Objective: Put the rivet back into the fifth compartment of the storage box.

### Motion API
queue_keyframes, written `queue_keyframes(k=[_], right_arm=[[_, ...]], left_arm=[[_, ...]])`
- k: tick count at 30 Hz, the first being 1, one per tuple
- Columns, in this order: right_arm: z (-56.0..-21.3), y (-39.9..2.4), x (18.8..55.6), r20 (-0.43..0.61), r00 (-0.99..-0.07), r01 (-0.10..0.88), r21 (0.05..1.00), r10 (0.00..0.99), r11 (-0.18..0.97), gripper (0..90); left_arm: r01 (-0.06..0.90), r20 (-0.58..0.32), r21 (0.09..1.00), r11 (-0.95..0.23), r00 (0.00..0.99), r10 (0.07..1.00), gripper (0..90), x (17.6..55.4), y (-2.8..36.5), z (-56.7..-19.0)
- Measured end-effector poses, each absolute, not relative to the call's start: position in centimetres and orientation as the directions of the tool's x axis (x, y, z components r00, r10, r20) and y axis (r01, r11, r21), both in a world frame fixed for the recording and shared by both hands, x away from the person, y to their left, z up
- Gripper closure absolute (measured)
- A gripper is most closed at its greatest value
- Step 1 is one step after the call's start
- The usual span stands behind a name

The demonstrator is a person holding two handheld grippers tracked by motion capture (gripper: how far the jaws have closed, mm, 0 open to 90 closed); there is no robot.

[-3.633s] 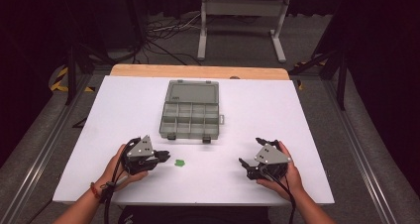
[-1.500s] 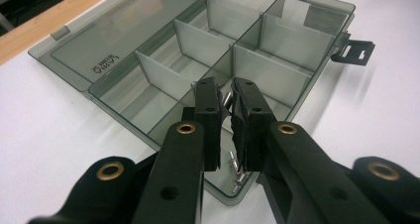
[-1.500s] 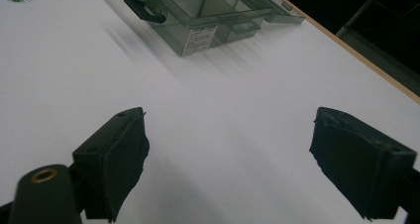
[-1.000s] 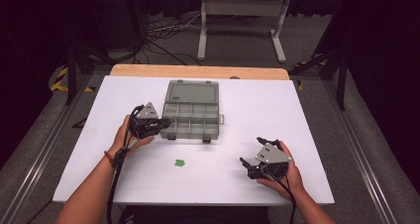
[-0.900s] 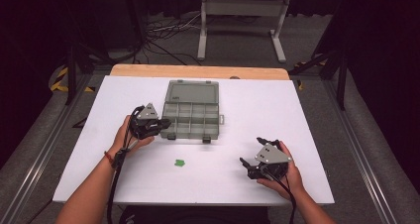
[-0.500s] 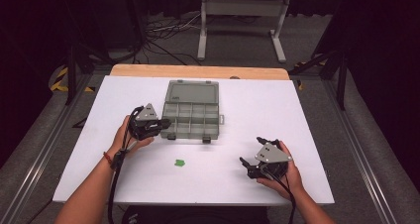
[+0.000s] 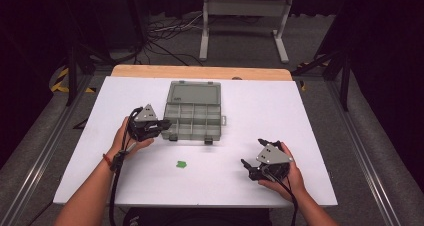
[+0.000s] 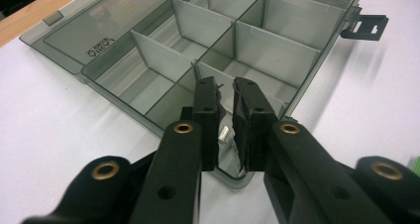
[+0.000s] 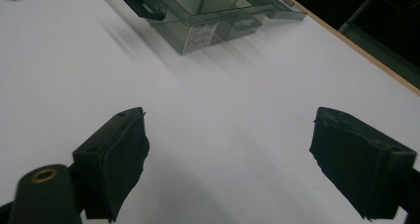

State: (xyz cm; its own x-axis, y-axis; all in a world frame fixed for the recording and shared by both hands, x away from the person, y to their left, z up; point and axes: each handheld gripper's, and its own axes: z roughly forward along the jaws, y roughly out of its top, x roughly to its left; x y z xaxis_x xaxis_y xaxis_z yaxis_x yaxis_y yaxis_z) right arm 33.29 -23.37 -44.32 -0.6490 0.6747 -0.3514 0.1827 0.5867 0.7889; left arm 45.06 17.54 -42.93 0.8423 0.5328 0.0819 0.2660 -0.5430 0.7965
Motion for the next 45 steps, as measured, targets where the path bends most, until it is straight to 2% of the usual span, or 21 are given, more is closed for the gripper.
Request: queue_keyframes(k=[7,17,20,23,35,36,38,40,45], right_arm=[[-44.2,-23.5,33.3,-0.352,-0.644,0.182,0.792,0.679,0.583,14.8],[-44.2,-23.5,33.5,-0.337,-0.647,0.191,0.797,0.684,0.573,14.8],[-44.3,-23.4,33.6,-0.336,-0.648,0.196,0.793,0.683,0.577,14.8],[-44.3,-23.3,33.5,-0.336,-0.648,0.196,0.793,0.683,0.576,14.8],[-44.4,-23.3,33.5,-0.335,-0.648,0.201,0.791,0.684,0.578,14.8],[-44.4,-23.3,33.5,-0.334,-0.647,0.203,0.791,0.686,0.577,14.8],[-44.4,-23.3,33.5,-0.334,-0.646,0.203,0.792,0.686,0.576,14.8],[-44.4,-23.3,33.5,-0.334,-0.646,0.203,0.792,0.686,0.576,14.8],[-44.4,-23.3,33.5,-0.334,-0.646,0.205,0.79,0.687,0.577,14.8]], left_arm=[[0.234,0.1,0.816,-0.528,0.843,0.528,75.7,44.6,17.9,-42.3],[0.161,0.145,0.834,-0.527,0.859,0.492,56.5,42.9,18.2,-40.9],[0.161,0.132,0.836,-0.524,0.869,0.477,50.2,42.2,18.1,-40.7],[0.151,0.159,0.821,-0.55,0.866,0.474,41.6,41.3,18.0,-40.6],[0.145,0.151,0.792,-0.593,0.895,0.42,23.6,39.0,16.8,-42.1],[0.141,0.153,0.789,-0.598,0.898,0.413,18.5,38.9,16.7,-42.2],[0.141,0.149,0.787,-0.6,0.901,0.408,17.0,38.8,16.5,-42.5],[0.148,0.138,0.788,-0.598,0.903,0.406,11.8,38.7,16.3,-42.9],[0.166,0.11,0.791,-0.589,0.908,0.404,8.4,38.5,16.3,-43.6]])
